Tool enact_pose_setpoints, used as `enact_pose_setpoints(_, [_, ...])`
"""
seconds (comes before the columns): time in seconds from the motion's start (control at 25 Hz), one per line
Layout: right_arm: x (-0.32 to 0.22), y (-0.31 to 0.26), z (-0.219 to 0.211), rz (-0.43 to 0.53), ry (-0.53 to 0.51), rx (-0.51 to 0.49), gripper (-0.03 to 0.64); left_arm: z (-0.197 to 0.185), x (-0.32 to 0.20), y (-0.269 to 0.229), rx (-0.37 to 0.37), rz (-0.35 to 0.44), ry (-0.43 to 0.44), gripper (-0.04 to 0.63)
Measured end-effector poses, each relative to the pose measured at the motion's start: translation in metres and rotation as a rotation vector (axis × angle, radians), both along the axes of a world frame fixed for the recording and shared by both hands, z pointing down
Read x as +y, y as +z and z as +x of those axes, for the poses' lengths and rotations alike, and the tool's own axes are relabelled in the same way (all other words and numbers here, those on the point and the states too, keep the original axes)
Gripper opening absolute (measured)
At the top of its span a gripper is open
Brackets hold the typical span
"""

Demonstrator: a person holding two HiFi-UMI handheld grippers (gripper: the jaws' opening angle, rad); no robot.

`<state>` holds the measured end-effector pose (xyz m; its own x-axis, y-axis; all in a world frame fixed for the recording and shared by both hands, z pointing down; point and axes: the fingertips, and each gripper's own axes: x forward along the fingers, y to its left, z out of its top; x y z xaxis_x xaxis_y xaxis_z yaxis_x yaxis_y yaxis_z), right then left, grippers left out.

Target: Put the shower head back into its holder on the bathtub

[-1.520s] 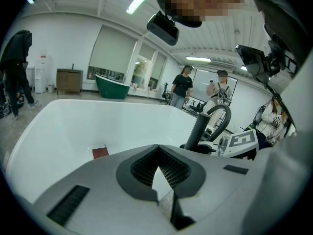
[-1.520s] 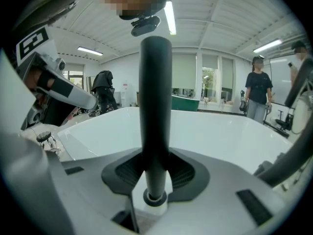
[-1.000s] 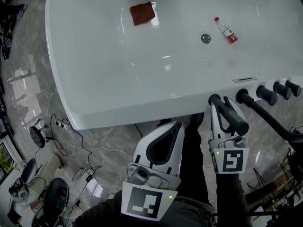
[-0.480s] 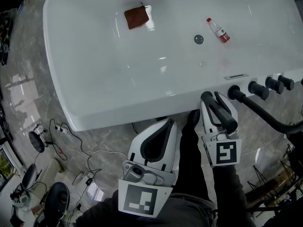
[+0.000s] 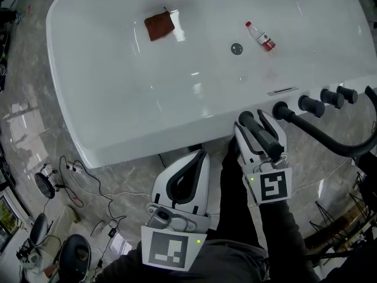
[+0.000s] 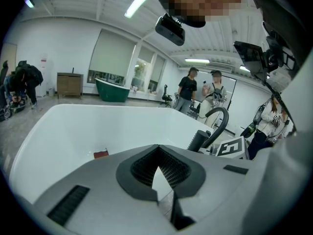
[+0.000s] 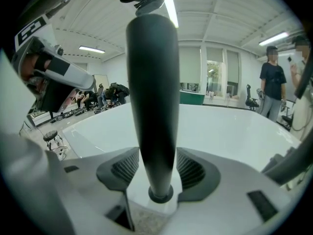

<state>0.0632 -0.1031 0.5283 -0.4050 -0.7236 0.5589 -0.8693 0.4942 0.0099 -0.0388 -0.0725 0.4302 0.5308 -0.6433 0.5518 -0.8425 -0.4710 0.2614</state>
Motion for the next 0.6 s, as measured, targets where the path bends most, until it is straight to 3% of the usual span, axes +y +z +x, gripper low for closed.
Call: enact_pose_setpoints(0.6, [-0.001,-0.007,0.000,0.000,0.008,0.028,0.229,0.000,-0.001,-0.013,0.018,0.036,-0.024,0.005])
